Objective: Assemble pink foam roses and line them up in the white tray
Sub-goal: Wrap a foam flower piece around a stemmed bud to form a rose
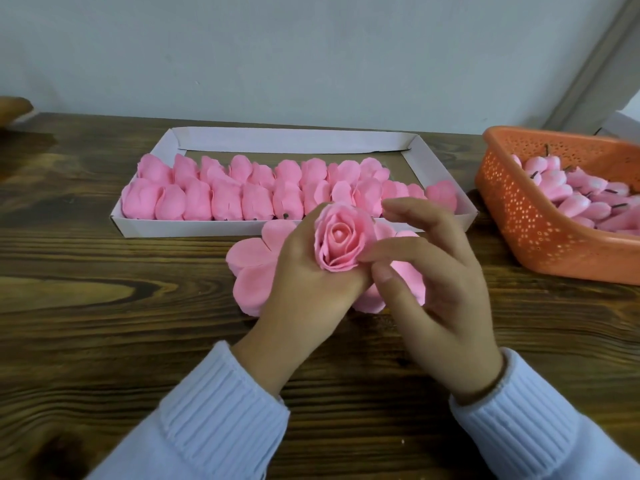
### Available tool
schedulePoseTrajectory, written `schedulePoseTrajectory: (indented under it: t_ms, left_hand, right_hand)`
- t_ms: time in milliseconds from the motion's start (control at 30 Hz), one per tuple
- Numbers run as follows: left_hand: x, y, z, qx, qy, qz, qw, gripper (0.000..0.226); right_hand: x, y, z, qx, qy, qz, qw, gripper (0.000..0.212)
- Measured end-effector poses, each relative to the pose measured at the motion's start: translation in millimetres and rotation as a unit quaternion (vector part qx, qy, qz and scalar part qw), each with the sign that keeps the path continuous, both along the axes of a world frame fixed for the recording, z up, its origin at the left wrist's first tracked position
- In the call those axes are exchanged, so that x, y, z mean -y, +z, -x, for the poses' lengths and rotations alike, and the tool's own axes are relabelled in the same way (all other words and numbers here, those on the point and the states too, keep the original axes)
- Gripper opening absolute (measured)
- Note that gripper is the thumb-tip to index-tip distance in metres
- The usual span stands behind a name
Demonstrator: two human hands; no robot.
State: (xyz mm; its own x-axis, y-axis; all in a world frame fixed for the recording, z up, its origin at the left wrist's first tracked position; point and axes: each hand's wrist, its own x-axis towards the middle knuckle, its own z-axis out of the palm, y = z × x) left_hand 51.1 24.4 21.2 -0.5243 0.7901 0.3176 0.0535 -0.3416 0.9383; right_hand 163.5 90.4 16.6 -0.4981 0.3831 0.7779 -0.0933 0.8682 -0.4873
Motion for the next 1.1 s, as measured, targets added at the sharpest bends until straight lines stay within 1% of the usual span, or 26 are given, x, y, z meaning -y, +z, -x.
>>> schedulePoseTrajectory:
  t_ms: [133, 200, 300, 400, 500, 667, 767, 867, 967, 1100]
  left_hand:
    - [-1.5, -1.9, 1.1, 0.016, -0.013, 0.023, 1.000, 0.032]
    - [-1.9, -2.5, 0.2, 0.026, -0.025, 0.032, 0.999, 0.032]
    - [-2.9, -4.5, 0.6, 0.025, -0.034, 0.027, 0.999, 0.029]
    - [-3.2, -6.3, 2.0, 0.014, -0.034, 0.024, 0.999, 0.028]
    - [-3.4, -6.8, 2.1, 0.001, -0.034, 0.027, 0.999, 0.026]
    - [-3.7, -7.5, 3.1, -0.011, -0.057, 0.027, 0.998, 0.031]
    - [-3.2, -7.9, 3.0, -0.008, -0.063, 0.028, 0.998, 0.027]
    - [-3.5, -8.5, 3.9, -0.010, -0.057, 0.032, 0.998, 0.027]
    - [-3.6, -8.0, 4.1, -0.014, -0.061, 0.036, 0.997, 0.025]
    - [-4.3, -8.9, 3.7, -0.001, -0.052, 0.039, 0.998, 0.025]
  right_hand:
    - [1.6, -1.1, -2.0, -0.007, -0.021, -0.038, 0.999, 0.020]
    - [2.2, -3.5, -2.2, 0.001, -0.050, -0.050, 0.998, 0.019]
    - [1.7, -5.3, -0.7, 0.015, -0.103, -0.042, 0.994, 0.018]
    - [0.1, -5.6, 0.1, 0.020, -0.125, -0.028, 0.992, 0.019]
    - [-0.9, -6.9, -0.2, 0.026, -0.112, 0.009, 0.993, 0.018]
    - [-2.1, -4.8, -1.5, 0.023, -0.080, 0.055, 0.995, 0.015]
    - [-2.3, -4.3, -1.7, 0.024, -0.070, 0.068, 0.995, 0.014]
    - [-3.1, -4.1, -2.1, 0.020, -0.060, 0.076, 0.995, 0.012]
    - [-3.9, -3.8, -1.9, 0.020, -0.046, 0.082, 0.995, 0.015]
    - [-5.0, -4.1, -2.3, 0.015, -0.028, 0.103, 0.994, 0.013]
